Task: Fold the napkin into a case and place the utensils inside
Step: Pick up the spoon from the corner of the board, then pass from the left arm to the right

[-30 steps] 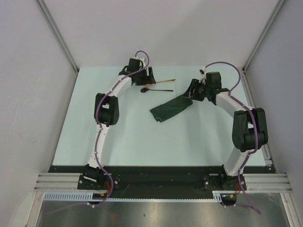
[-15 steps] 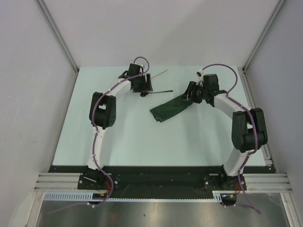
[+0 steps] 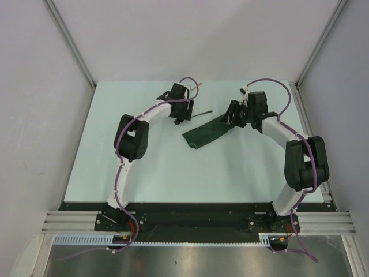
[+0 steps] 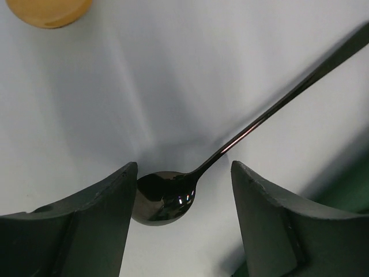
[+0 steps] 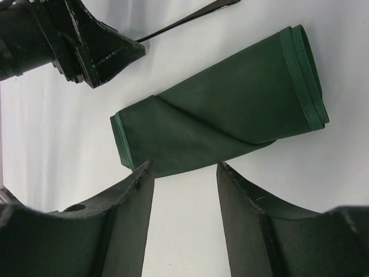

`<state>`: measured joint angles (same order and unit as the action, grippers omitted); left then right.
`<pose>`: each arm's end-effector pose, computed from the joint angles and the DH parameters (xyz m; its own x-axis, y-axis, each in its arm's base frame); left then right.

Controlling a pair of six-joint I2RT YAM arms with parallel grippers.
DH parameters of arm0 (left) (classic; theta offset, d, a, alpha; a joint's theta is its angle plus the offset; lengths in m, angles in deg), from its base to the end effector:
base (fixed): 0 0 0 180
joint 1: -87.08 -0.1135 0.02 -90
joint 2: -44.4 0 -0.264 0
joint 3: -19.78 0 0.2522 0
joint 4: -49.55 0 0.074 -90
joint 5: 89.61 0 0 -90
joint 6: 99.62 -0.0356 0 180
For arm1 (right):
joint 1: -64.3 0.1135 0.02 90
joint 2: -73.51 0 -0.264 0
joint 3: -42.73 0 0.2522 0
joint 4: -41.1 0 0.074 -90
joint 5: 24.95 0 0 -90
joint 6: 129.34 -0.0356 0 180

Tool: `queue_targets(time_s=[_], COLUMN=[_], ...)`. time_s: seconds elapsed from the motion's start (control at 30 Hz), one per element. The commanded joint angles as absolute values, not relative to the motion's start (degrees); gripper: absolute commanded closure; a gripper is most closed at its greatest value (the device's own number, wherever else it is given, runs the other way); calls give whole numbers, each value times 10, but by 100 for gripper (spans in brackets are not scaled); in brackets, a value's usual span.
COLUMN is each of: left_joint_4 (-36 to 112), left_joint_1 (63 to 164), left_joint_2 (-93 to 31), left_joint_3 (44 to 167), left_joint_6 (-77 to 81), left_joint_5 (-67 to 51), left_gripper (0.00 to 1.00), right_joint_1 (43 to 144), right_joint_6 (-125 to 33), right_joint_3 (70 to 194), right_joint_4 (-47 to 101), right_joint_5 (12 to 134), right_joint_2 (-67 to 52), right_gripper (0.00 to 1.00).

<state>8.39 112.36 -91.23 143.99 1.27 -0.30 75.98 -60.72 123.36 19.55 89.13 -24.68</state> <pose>0.4723 -0.2235 0.1611 -0.7871 0.1628 -0.5949 0.2901 0.9489 -0.1242 0.3699 0.0913 0.2315 -0.7556 0.1837 -0.6287 -0.2356 0.8194 0.5225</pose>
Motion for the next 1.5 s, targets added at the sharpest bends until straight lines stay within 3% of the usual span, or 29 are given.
queue_targets(time_s=[0.0, 0.1, 0.27, 0.3, 0.63, 0.77, 0.9, 0.97, 1.07, 1.23, 1.47], left_joint_4=[26, 10, 2, 3, 31, 196, 447, 600, 716, 788, 775], left_joint_1=[1142, 1153, 1154, 1153, 1090, 1046, 1048, 1058, 1072, 1083, 1082], left_joint_2=[-886, -890, -883, -879, -765, -661, -598, -582, -553, -511, -482], left_joint_3=[1424, 1424, 1416, 1414, 1356, 1232, 1029, 966, 877, 815, 783], left_joint_6=[-39, -59, -73, -73, 19, 145, 369, 448, 548, 594, 585], left_joint_5=[31, 57, 60, 56, -106, -328, -437, -451, -436, -422, -408], left_gripper=[32, 45, 86, 100, 100, 100, 100, 100, 100, 100, 100], right_joint_1=[764, 766, 766, 765, 777, 784, 805, 814, 827, 849, 861], right_joint_6=[-606, -608, -618, -622, -681, -723, -785, -820, -876, -861, -796], right_joint_3=[1225, 1219, 1210, 1210, 1265, 1272, 1256, 1247, 1224, 1229, 1221], right_joint_4=[215, 216, 229, 233, 291, 368, 484, 545, 638, 614, 519], right_joint_5=[892, 883, 866, 868, 976, 1064, 1107, 1101, 1093, 1065, 1022], right_joint_2=[-221, -219, -223, -226, -286, -306, -311, -312, -315, -323, -287], right_gripper=[48, 48, 46, 46, 43, 43, 42, 42, 42, 44, 46])
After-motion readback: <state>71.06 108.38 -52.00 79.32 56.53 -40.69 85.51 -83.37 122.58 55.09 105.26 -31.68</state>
